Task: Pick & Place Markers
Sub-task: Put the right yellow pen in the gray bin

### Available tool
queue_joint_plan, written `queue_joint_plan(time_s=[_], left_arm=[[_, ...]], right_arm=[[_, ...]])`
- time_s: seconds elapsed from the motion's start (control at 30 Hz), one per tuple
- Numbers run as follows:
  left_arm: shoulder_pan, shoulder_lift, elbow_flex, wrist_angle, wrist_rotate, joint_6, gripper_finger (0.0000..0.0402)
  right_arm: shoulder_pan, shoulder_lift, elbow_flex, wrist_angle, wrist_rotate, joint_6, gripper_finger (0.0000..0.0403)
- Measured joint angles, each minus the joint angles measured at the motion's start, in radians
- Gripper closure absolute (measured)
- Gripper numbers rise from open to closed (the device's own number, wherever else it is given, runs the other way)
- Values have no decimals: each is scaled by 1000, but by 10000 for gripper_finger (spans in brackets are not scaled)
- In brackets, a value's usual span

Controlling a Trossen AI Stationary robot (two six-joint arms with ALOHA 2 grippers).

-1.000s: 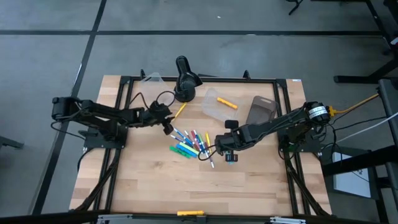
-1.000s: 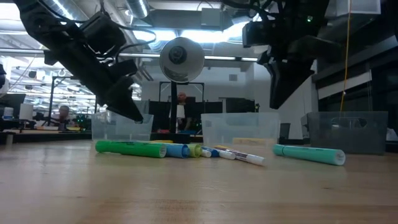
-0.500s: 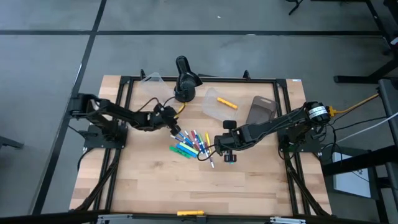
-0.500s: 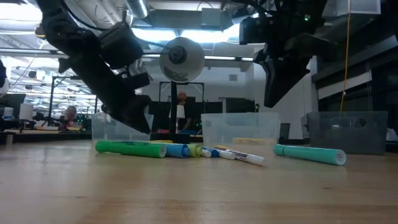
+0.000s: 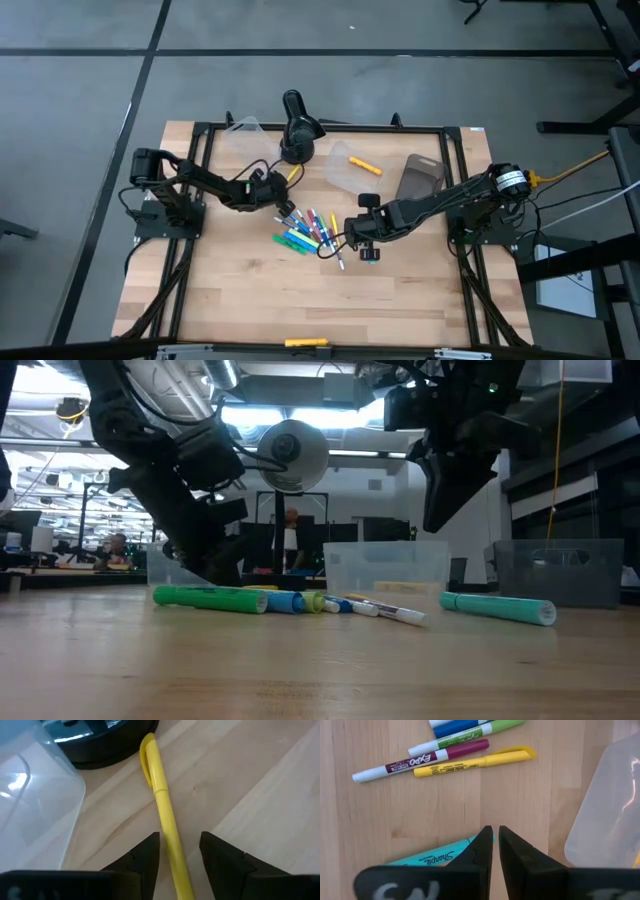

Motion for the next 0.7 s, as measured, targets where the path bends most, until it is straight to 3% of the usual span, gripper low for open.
queue_joint_plan(time_s=[0.13,0.33,0.7], left_arm=[[-1,1,1,-27,6,-23,292],[-2,1,1,-31,21,-7,375],[-25,-82,-11,-76,39,55,380]], right_arm=[[0,0,0,1,0,0,370],[0,0,0,1,0,0,370],[0,0,0,3,27,0,370]])
